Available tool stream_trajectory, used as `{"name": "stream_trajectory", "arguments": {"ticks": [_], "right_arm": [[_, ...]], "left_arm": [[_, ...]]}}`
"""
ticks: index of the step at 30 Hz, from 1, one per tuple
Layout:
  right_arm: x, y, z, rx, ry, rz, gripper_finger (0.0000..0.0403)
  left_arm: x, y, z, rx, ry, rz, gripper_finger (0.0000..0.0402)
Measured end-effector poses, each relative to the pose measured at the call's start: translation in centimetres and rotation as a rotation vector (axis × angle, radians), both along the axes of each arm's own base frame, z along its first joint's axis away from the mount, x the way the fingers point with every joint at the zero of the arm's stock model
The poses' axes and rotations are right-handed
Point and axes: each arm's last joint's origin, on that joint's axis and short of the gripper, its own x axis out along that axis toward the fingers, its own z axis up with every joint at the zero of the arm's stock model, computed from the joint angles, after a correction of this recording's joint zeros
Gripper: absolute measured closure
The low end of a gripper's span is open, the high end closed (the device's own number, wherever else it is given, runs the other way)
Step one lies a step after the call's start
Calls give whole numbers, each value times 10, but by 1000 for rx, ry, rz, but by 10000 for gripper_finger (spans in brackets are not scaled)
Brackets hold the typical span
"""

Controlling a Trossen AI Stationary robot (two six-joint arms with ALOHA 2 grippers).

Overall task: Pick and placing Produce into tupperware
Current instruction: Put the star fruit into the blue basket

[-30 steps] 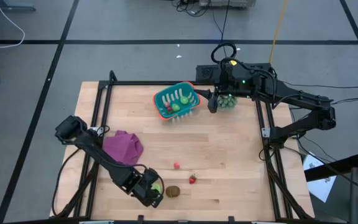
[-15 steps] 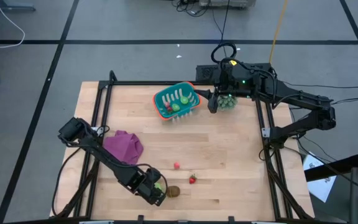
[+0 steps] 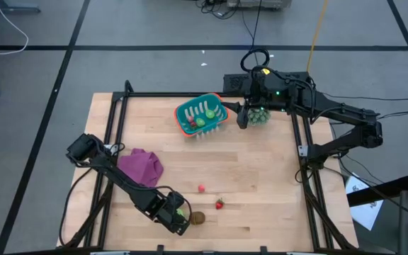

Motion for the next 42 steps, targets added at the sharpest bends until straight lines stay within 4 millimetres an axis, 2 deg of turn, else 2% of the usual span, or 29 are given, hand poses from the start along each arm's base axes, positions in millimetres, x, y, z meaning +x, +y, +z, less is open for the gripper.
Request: {"name": "stream_trajectory", "arguments": {"ticks": [10,20,27,35,39,41,42], "right_arm": [[0,0,0,16,-5,-5,220],[0,0,0,8,-3,-2,220],[0,0,0,7,-2,-2,220],[0,0,0,8,-2,-2,220],[0,0,0,15,-5,-4,220],[0,0,0,17,-5,-5,220],[0,0,0,17,-4,-5,220]], "left_arm": [[4,7,-3,24,8,-20,163],[6,6,-11,7,60,-29,163],[2,11,-14,73,98,-38,163],[1,24,-16,166,135,-62,163],[2,36,-19,245,158,-77,163],[2,45,-28,290,209,-89,163],[3,48,-25,291,202,-96,163]]}}
